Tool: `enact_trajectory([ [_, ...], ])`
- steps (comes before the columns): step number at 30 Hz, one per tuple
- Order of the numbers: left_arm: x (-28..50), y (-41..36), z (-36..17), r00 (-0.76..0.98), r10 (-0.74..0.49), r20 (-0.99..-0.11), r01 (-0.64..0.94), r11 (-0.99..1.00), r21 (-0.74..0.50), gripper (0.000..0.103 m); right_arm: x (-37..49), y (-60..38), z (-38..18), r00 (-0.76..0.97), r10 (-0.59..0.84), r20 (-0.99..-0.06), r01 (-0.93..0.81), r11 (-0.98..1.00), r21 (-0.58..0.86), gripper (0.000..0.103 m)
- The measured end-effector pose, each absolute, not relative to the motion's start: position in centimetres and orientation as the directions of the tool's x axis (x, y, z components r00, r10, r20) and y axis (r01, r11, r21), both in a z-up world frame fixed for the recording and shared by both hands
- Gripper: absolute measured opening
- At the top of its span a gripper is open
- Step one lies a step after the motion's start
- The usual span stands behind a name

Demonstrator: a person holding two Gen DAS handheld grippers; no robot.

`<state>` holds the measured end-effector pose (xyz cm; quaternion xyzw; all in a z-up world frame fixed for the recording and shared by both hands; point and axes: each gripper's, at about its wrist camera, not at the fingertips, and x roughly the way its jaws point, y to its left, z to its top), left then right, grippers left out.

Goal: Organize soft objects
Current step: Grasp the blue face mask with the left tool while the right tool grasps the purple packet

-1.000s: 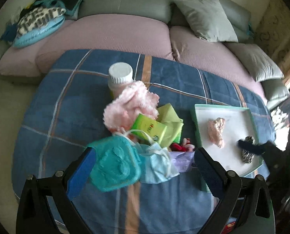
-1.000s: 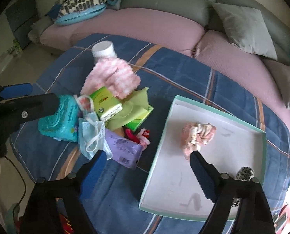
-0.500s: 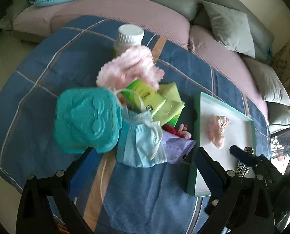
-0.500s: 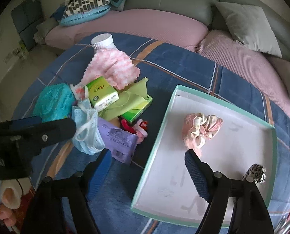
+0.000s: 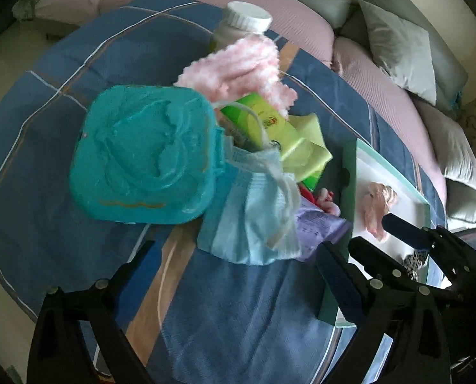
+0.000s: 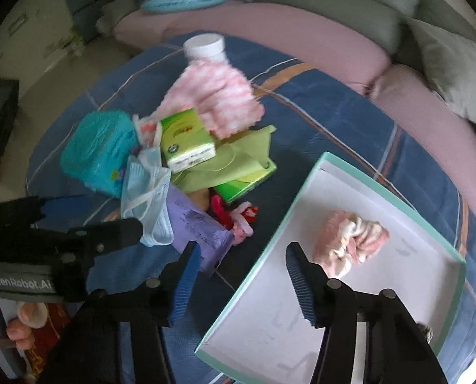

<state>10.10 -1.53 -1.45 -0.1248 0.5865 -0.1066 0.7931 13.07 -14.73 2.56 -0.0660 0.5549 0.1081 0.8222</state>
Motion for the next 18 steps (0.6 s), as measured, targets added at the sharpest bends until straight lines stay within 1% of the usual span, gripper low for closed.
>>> enact_trajectory([
  [3,10.4,-1.2,-2.2,0.282,-0.310,-0.908,0.001,0.947,-0.323,0.097,13.7,-14.0,2.0,0.332,0.120,-0.935,-0.316,0.949,0.009,0.055],
  [5,10.5,-1.0,-2.4,0.278,-0.320,-0.906,-0.010,0.942,-0.336,0.097,14.0,-13.5,1.5,0.307,0.124,-0.944,-0.370,0.929,0.002,0.052],
  [8,10.7,-0.7,-2.7,0.282,-0.324,-0.903,-0.030,0.938,-0.346,0.097,14.5,-13.1,0.6,0.277,0.121,-0.953,-0.413,0.911,-0.004,0.051],
  [11,11.0,-0.8,-2.9,0.276,-0.337,-0.900,-0.037,0.932,-0.361,0.097,14.9,-12.8,-0.3,0.248,0.131,-0.960,-0.444,0.896,0.007,0.051],
  [13,11.2,-1.0,-3.1,0.270,-0.341,-0.901,-0.035,0.931,-0.363,0.097,15.2,-12.7,-0.6,0.241,0.130,-0.962,-0.459,0.888,0.005,0.048],
  [17,11.6,-1.3,-3.6,0.259,-0.349,-0.901,-0.047,0.927,-0.373,0.097,15.7,-12.8,-1.0,0.230,0.159,-0.960,-0.464,0.885,0.035,0.046],
  [18,11.7,-1.3,-3.8,0.255,-0.348,-0.902,-0.055,0.926,-0.372,0.097,15.7,-12.8,-1.0,0.227,0.165,-0.960,-0.467,0.883,0.041,0.044],
])
